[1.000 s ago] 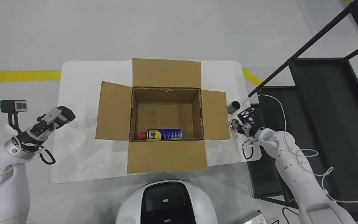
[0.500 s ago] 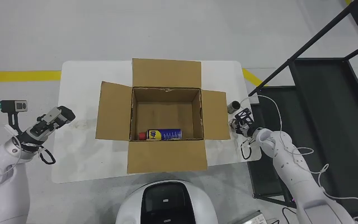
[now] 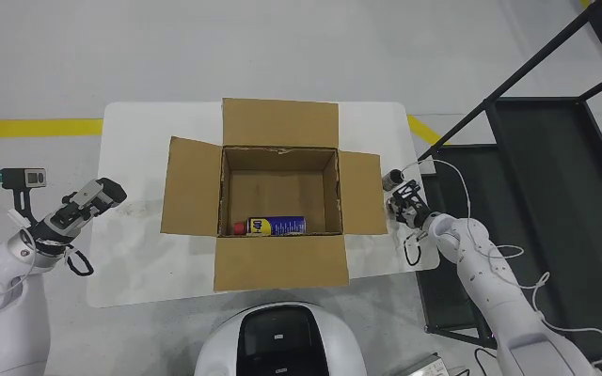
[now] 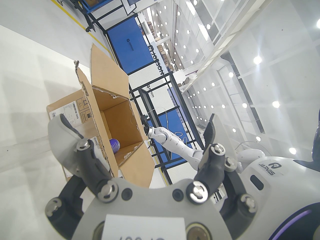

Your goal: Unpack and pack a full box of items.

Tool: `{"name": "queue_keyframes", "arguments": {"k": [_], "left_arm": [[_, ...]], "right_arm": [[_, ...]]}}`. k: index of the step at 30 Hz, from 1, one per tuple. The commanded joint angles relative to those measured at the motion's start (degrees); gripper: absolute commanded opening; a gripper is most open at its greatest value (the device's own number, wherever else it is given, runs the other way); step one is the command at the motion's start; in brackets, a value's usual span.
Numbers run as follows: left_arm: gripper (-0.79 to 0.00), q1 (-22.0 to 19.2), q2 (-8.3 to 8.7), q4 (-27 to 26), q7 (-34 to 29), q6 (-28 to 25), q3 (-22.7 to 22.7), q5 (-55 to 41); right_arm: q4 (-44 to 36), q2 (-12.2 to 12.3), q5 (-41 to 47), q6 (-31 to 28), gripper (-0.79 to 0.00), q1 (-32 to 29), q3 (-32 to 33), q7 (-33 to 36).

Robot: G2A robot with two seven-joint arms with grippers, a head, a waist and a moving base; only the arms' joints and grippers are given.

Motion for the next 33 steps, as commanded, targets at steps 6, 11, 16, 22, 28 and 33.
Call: {"name": "queue_keyframes", "arguments": {"k": [6,11,16,22,28,33], "left_arm": [[0.0,0.0,0.0,0.0,0.0,0.0,0.0,0.0],[0.0,0.0,0.0,0.0,0.0,0.0,0.0,0.0],[0.0,0.0,0.0,0.0,0.0,0.0,0.0,0.0],[0.0,0.0,0.0,0.0,0.0,0.0,0.0,0.0],[0.0,0.0,0.0,0.0,0.0,0.0,0.0,0.0],[0.0,0.0,0.0,0.0,0.0,0.0,0.0,0.0]], "right_arm": [[-1.7,0.4,-0.8,0.3,-0.785,-1.2,1.0,-0.5],[-3.2,0.7,-0.7,0.2,-0.785,-2.3,2.1,-1.2],[-7.5,1.8,-0.8,-1.7,-0.785,-5.5,5.6,-2.5],[-17.2,3.6,0.2,-6.5,-0.785,-13.5,12.6,-3.9],[-26.8,4.9,4.6,-13.5,-0.785,-21.4,19.8,-4.2],[-36.3,5.3,5.5,-14.7,-0.785,-26.0,23.3,-4.7]]}}
